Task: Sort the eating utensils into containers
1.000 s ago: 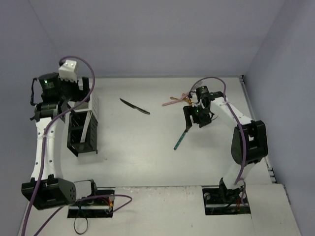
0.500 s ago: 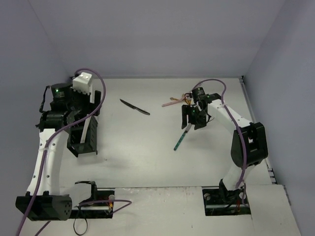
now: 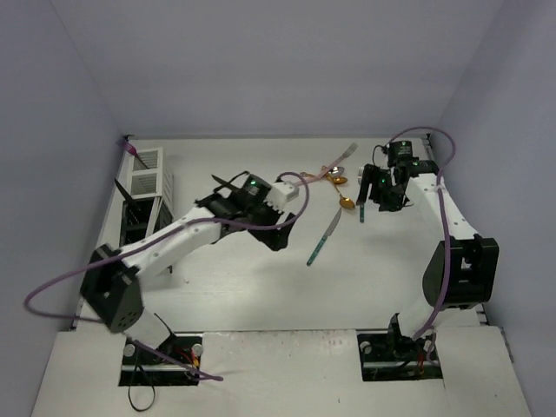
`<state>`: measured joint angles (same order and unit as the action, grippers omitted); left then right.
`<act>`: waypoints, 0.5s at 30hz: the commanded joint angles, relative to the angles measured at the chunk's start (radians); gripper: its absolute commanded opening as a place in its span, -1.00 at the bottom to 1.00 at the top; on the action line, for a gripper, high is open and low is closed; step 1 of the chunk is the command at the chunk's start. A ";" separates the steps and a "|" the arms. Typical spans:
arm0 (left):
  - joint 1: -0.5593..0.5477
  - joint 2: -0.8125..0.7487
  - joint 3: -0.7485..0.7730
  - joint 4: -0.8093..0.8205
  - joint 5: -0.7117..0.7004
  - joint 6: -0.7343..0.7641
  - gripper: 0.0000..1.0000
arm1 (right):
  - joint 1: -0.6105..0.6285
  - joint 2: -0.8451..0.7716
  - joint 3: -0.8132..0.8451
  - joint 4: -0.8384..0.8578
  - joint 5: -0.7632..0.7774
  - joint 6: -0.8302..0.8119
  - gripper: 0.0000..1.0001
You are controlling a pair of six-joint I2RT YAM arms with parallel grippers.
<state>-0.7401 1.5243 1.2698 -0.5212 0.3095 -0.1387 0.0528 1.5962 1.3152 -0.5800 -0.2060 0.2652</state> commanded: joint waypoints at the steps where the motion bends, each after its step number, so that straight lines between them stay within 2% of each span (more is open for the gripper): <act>1: -0.103 0.224 0.199 0.079 -0.010 -0.119 0.49 | -0.089 -0.100 0.030 0.003 0.066 -0.040 0.30; 6: -0.191 0.446 0.375 0.056 -0.047 -0.139 0.48 | -0.193 -0.134 -0.002 0.003 0.059 -0.060 0.32; 12: -0.200 0.596 0.537 0.001 -0.127 -0.144 0.39 | -0.258 -0.148 -0.033 0.005 0.019 -0.087 0.33; 15: -0.200 0.679 0.609 -0.044 -0.167 -0.129 0.26 | -0.279 -0.148 -0.033 0.005 0.004 -0.099 0.32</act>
<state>-0.9539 2.1748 1.7677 -0.5245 0.2247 -0.2660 -0.2071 1.4918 1.2803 -0.5864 -0.1766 0.1966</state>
